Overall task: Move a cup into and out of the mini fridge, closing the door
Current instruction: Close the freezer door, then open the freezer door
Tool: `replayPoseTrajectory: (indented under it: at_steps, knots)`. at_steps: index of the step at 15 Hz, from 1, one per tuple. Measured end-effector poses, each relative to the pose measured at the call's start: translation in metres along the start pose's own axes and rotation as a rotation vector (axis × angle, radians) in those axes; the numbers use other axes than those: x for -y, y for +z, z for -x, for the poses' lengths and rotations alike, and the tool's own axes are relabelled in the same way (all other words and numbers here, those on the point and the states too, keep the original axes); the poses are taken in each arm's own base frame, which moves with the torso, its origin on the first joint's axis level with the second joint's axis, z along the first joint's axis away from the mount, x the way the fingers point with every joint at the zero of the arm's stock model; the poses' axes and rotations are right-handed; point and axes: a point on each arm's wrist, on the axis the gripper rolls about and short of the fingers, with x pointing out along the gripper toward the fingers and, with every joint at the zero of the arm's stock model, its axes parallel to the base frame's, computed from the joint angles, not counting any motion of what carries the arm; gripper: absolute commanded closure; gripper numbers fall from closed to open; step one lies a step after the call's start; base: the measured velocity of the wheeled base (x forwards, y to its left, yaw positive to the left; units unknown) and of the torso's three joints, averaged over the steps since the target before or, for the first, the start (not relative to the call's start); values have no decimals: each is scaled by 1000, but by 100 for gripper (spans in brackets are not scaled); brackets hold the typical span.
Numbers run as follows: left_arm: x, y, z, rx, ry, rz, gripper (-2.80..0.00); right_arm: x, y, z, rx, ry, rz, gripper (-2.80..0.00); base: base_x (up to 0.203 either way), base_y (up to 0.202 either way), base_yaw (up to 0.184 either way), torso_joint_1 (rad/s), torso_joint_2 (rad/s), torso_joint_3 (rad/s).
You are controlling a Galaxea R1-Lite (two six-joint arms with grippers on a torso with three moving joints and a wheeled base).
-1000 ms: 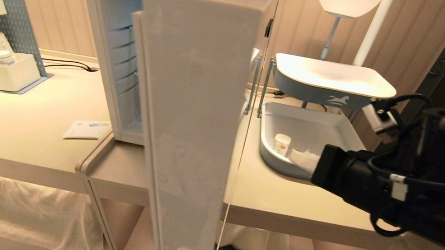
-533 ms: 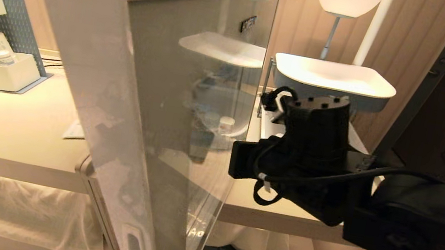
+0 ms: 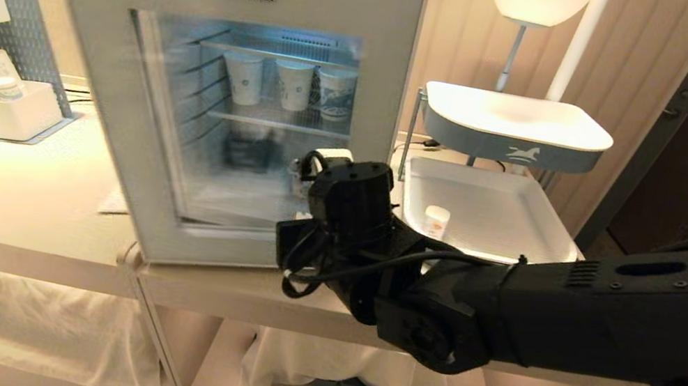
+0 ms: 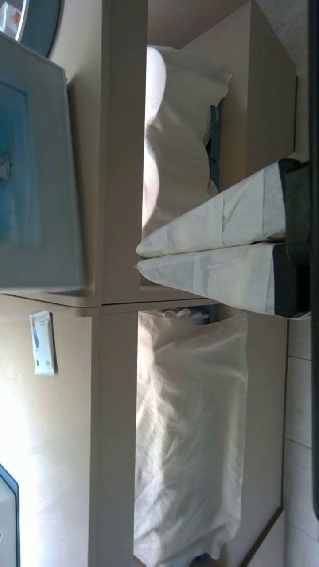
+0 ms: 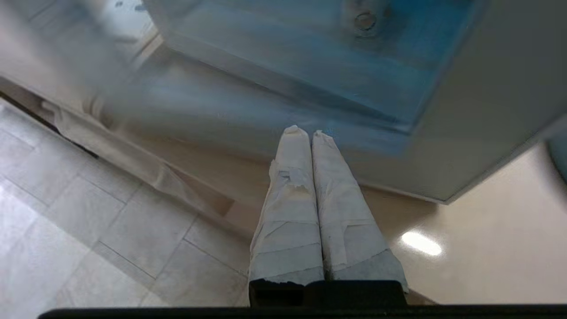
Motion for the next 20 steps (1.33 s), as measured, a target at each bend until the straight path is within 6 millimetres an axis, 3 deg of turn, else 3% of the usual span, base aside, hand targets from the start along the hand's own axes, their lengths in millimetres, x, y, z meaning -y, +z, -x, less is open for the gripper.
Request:
replayPoseTrajectory:
  at_steps: [3, 5, 7, 9, 11, 13, 15, 18, 20]
  knots:
    - [0, 0, 0, 0, 0, 1, 0, -4, -8, -2, -11, -30, 30, 0, 0, 0, 0, 0, 0, 0]
    - [0, 0, 0, 0, 0, 0, 0, 6, -4, 12, -10, -70, 40, 0, 0, 0, 0, 0, 0, 0]
    - [0, 0, 0, 0, 0, 0, 0, 29, 9, 36, 13, -141, 35, 0, 0, 0, 0, 0, 0, 0]
    - [0, 0, 0, 0, 0, 0, 0, 68, 29, 70, 51, -241, 12, 0, 0, 0, 0, 0, 0, 0]
    - [0, 0, 0, 0, 0, 0, 0, 113, 49, 121, 110, -361, -28, 0, 0, 0, 0, 0, 0, 0]
    - [0, 0, 0, 0, 0, 0, 0, 163, 61, 189, 176, -517, -77, 0, 0, 0, 0, 0, 0, 0]
    - [0, 0, 0, 1, 0, 0, 0, 197, 58, 270, 250, -676, -124, 0, 0, 0, 0, 0, 0, 0]
    - [0, 0, 0, 0, 0, 0, 0, 202, 26, 387, 362, -870, -132, 0, 0, 0, 0, 0, 0, 0]
    - [0, 0, 0, 0, 1, 0, 0, 192, -10, 438, 417, -992, -151, 0, 0, 0, 0, 0, 0, 0]
